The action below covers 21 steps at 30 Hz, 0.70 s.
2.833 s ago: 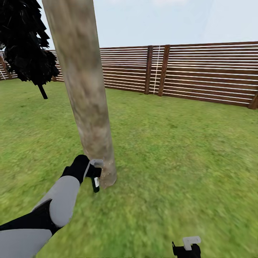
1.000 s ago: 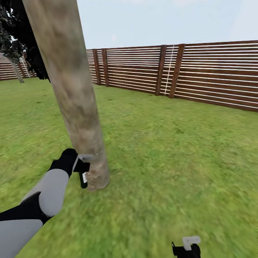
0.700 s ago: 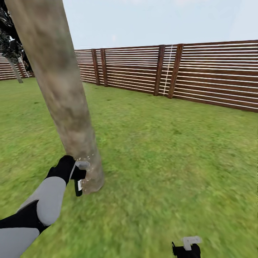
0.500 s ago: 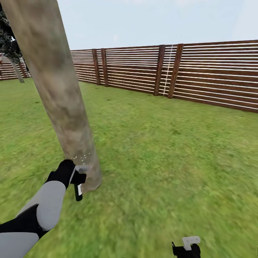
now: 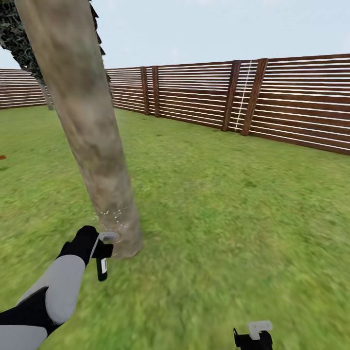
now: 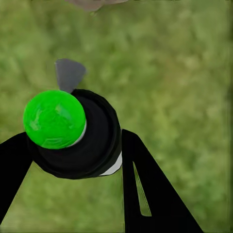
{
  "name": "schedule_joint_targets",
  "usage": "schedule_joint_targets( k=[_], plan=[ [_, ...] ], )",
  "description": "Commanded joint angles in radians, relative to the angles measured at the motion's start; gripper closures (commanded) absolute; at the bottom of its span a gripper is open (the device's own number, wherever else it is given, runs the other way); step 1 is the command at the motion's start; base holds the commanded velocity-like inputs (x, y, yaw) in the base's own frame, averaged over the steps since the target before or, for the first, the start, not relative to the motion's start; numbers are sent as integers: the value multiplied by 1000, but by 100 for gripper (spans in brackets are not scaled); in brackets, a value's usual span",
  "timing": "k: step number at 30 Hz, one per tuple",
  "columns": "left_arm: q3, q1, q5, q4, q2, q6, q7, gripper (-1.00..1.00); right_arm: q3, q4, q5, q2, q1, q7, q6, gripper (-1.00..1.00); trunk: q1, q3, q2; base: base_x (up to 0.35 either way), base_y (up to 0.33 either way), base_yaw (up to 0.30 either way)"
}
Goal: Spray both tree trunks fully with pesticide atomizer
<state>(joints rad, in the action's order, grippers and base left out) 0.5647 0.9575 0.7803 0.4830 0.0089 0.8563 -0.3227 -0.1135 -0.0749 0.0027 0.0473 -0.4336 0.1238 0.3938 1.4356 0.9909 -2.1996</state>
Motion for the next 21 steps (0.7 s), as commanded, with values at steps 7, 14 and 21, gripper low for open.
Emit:
schedule_joint_targets(
  k=[7, 14, 21],
  plan=[
    [12, -36, 9, 9, 13, 0, -10, 100, -9, 0, 0, 0, -1, 7, 2, -100, 0, 1, 0, 18, -264, 0],
    [14, -111, 7, -3, 6, -134, -9, 100, -9, 0, 0, -1, -1, 7, 2, -100, 0, 1, 0, 94, -271, 191],
    [15, -129, 7, -1, 2, -183, -9, 100, -9, 0, 0, -1, -1, 6, 1, -100, 0, 1, 0, 99, -263, 45]
  ],
)
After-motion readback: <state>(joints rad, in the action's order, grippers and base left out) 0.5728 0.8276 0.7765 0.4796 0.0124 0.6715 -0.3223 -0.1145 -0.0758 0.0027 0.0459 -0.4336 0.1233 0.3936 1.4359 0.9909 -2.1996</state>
